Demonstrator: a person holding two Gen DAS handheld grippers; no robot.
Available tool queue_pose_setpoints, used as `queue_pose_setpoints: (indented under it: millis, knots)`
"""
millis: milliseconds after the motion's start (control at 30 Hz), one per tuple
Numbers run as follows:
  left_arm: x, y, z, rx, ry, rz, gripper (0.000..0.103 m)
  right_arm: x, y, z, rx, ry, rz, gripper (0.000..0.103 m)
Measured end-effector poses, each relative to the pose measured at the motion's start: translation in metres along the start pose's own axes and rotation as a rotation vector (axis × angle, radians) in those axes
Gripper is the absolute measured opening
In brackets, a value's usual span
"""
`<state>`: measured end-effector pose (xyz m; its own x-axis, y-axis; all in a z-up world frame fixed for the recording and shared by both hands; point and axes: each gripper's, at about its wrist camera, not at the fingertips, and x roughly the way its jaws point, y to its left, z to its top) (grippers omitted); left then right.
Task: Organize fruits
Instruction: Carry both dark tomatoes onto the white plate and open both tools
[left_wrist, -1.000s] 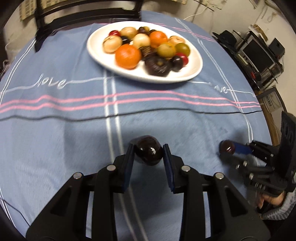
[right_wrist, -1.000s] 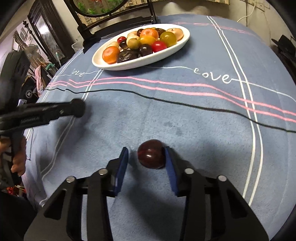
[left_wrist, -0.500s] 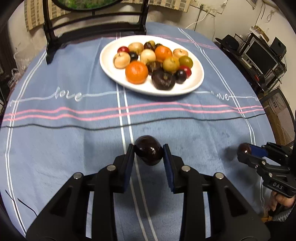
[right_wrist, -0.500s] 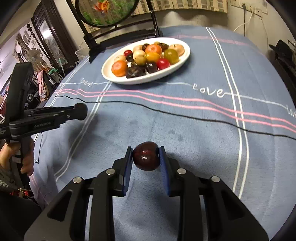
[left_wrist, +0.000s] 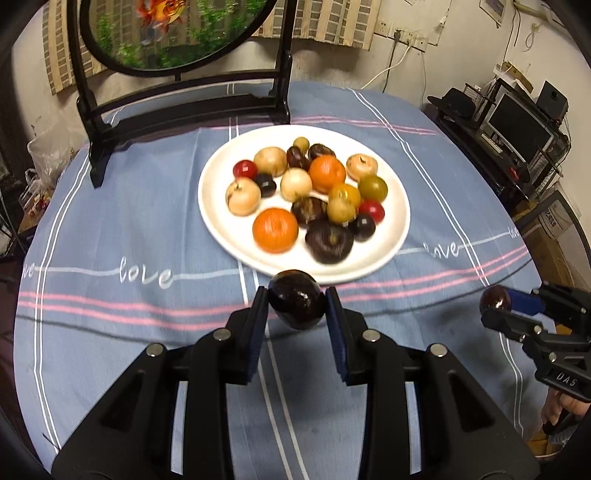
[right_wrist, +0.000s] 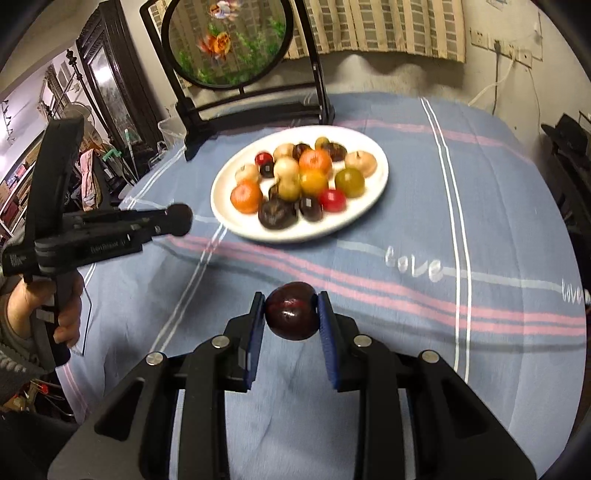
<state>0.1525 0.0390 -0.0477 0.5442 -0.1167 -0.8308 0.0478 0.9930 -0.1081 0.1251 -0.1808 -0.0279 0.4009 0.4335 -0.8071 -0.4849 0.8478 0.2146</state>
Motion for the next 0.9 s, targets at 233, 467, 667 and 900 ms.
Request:
queue_pose_setpoints:
  millis: [233,467,667,900]
  knots:
    - [0.019,0.002,0.030,0.000,-0.008,-0.001,0.032,0.018,-0.005,0.050,-0.034,-0.040,0.010,0.029]
    - [0.047,0.008,0.057,-0.003,0.002,-0.007,0.032,0.048,-0.011,0.090,-0.047,-0.053,0.025,0.029]
    - [0.073,0.017,0.078,-0.013,0.017,-0.009,0.032,0.076,-0.012,0.115,-0.053,-0.051,0.045,0.029]
    - [0.101,0.024,0.098,-0.026,0.034,-0.016,0.032,0.109,-0.018,0.135,-0.049,-0.038,0.054,0.029]
